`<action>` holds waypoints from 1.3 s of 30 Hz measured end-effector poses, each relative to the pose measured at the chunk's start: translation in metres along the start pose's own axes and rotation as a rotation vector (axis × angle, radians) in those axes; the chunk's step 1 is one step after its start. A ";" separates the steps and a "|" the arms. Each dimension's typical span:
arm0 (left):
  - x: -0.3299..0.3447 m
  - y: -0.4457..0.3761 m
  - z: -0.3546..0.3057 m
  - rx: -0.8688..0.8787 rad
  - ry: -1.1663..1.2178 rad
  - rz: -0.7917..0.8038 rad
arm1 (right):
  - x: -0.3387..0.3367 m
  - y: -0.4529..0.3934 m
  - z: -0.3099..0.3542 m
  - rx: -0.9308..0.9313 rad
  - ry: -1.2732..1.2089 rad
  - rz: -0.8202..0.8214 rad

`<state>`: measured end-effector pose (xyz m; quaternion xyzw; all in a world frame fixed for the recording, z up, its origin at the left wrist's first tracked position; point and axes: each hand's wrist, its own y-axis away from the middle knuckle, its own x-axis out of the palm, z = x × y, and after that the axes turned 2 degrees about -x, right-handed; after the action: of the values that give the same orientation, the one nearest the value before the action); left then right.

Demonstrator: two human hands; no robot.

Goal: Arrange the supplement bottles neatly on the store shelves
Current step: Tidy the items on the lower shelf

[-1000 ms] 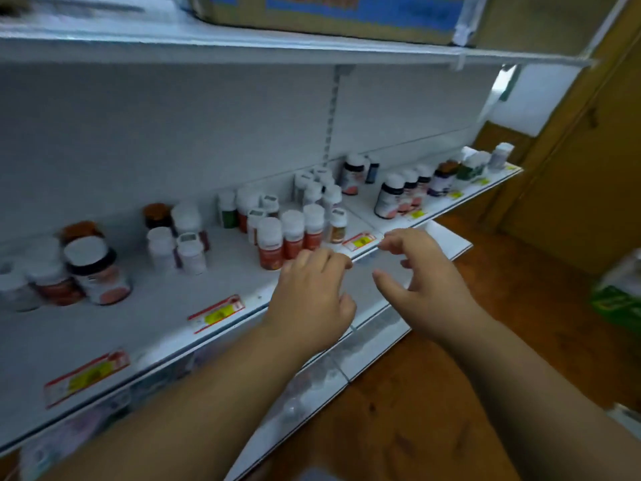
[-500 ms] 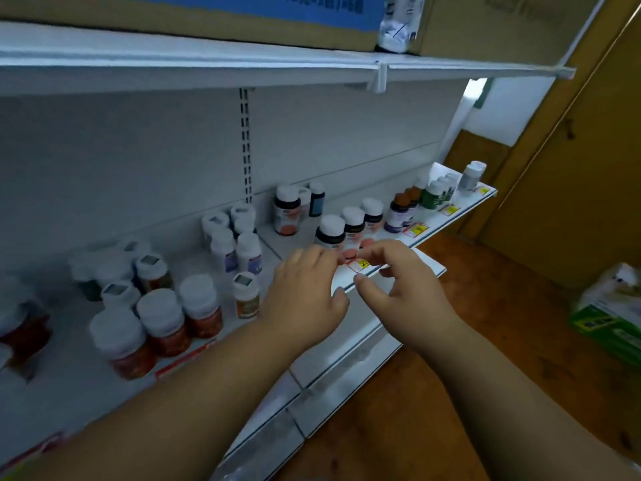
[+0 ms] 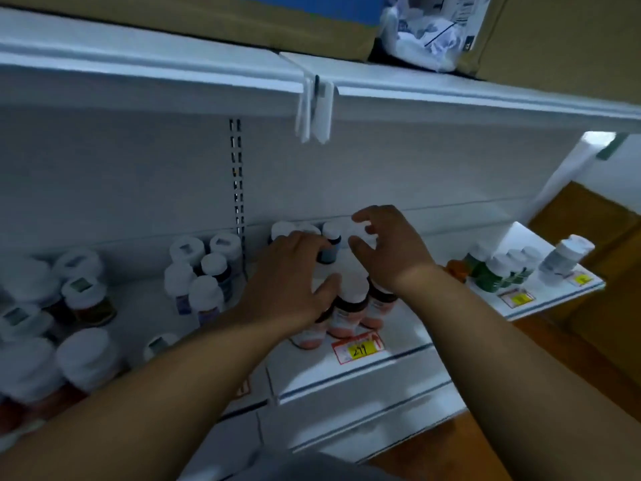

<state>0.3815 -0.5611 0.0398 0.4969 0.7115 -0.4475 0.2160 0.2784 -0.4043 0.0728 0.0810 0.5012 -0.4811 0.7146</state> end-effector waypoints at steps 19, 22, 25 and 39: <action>0.041 -0.029 -0.027 -0.348 -0.225 -0.175 | 0.069 -0.121 -0.108 -0.134 0.119 0.353; 0.035 -0.019 -0.028 -0.393 -0.170 -0.246 | 0.032 -0.098 -0.101 -0.131 -0.121 0.114; 0.027 -0.004 -0.031 -0.426 -0.101 -0.262 | 0.005 -0.072 -0.061 -0.161 -0.448 0.052; -0.133 0.245 0.007 -0.698 0.331 -0.372 | 0.088 0.082 0.232 -0.156 -0.982 0.744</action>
<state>0.6565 -0.6094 0.0331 0.3225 0.9227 -0.1256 0.1698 0.4927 -0.5529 0.0853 -0.0330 0.0861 -0.1427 0.9855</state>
